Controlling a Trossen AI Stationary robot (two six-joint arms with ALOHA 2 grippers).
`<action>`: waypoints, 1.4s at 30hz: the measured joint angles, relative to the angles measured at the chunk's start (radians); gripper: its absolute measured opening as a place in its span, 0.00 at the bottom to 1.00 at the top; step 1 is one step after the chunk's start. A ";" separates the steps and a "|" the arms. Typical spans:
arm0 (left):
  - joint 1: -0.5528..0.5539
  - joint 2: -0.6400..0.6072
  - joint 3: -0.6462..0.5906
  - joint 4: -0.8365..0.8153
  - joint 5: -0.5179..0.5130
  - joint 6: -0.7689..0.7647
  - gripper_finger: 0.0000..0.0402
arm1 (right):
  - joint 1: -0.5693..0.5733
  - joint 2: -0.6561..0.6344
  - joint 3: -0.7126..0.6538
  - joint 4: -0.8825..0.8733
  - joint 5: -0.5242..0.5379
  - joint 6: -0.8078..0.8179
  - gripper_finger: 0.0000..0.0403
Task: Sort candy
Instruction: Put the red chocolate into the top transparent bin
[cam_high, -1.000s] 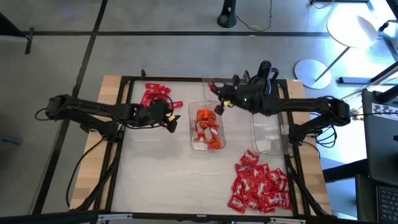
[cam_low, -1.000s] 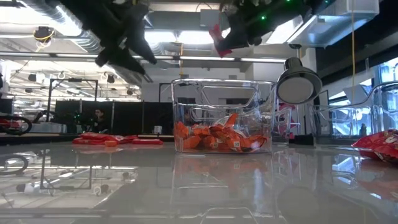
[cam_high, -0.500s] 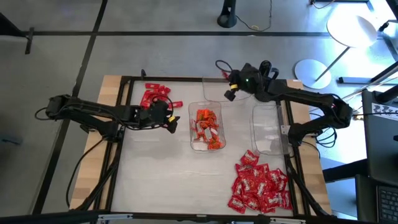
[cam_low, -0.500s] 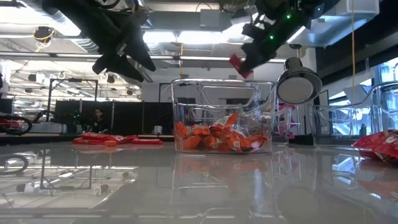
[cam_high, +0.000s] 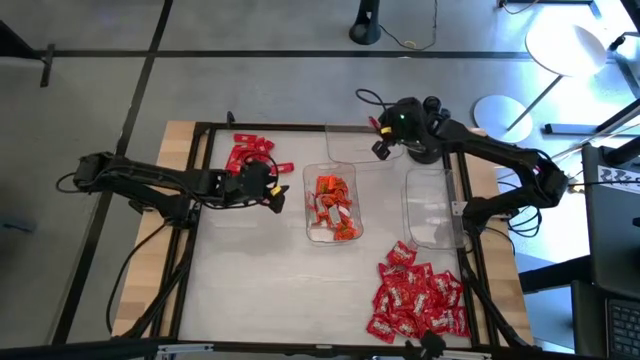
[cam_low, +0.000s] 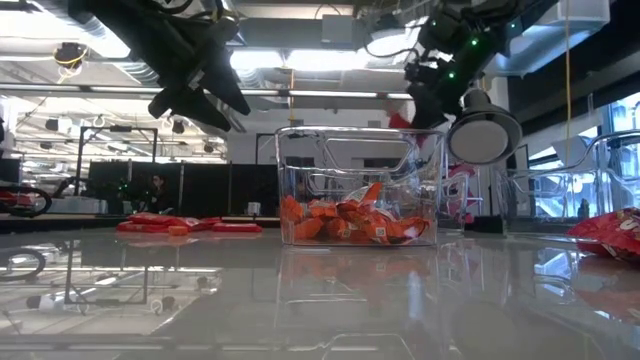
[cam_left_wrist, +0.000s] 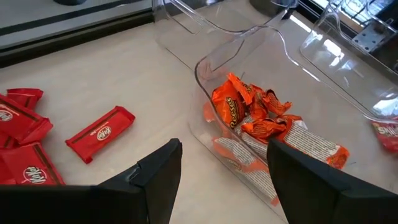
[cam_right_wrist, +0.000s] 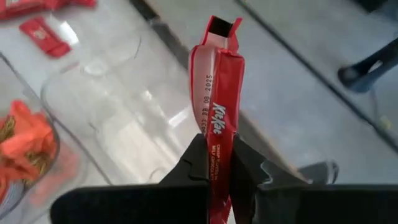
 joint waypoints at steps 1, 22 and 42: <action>0.000 0.000 0.000 0.000 -0.004 0.000 0.56 | -0.003 0.004 0.000 -0.012 -0.007 0.005 0.05; 0.000 0.000 0.001 0.000 -0.005 -0.005 0.56 | -0.001 0.089 0.022 -0.004 -0.086 0.104 0.37; 0.261 0.062 0.001 -0.001 0.054 0.161 0.56 | 0.372 0.011 0.012 0.189 -0.243 0.092 0.56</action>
